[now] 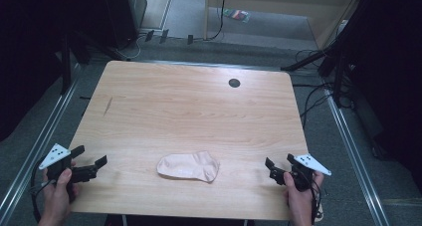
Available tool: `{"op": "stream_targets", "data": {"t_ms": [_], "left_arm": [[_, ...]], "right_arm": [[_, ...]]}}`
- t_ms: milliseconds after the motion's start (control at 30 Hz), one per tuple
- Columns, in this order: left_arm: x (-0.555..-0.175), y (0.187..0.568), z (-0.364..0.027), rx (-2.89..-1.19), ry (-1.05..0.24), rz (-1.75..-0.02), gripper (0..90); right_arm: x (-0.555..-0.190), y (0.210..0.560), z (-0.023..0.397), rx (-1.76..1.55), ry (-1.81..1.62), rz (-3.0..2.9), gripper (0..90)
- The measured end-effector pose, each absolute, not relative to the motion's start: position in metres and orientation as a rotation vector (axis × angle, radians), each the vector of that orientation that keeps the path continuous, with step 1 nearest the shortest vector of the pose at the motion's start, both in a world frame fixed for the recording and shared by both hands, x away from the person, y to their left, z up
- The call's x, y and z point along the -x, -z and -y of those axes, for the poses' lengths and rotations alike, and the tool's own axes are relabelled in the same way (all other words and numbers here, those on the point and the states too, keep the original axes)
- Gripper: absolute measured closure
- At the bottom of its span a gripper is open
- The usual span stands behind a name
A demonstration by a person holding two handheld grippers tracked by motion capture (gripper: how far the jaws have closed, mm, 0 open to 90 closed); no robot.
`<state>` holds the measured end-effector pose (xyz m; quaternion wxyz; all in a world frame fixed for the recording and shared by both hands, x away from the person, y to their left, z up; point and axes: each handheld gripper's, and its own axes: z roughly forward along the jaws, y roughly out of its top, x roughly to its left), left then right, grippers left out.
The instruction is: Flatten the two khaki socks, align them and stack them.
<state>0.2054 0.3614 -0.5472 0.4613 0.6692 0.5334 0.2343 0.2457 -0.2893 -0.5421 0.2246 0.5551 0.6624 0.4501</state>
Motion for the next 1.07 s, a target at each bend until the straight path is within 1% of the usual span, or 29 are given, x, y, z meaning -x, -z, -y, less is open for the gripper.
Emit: {"op": "stream_targets", "data": {"t_ms": [333, 533, 800, 1067], "left_arm": [[-0.196, 0.546, -0.376, -1.631, -0.632, -1.345, 1.4], [-0.193, 0.549, -0.384, -1.617, -0.622, -1.368, 1.4], [-0.197, 0.552, -0.378, -1.667, -0.616, -1.362, 1.4], [-0.199, 0.553, -0.379, -1.655, -0.607, -1.377, 1.4]], "right_arm": [[-0.235, 0.542, 0.311, -1.555, -1.223, -1.785, 10.1], [-0.230, 0.544, 0.321, -1.574, -1.219, -1.769, 10.1], [-0.228, 0.547, 0.326, -1.585, -1.215, -1.766, 10.5], [-0.228, 0.548, 0.323, -1.578, -1.200, -1.783, 10.6]]}}
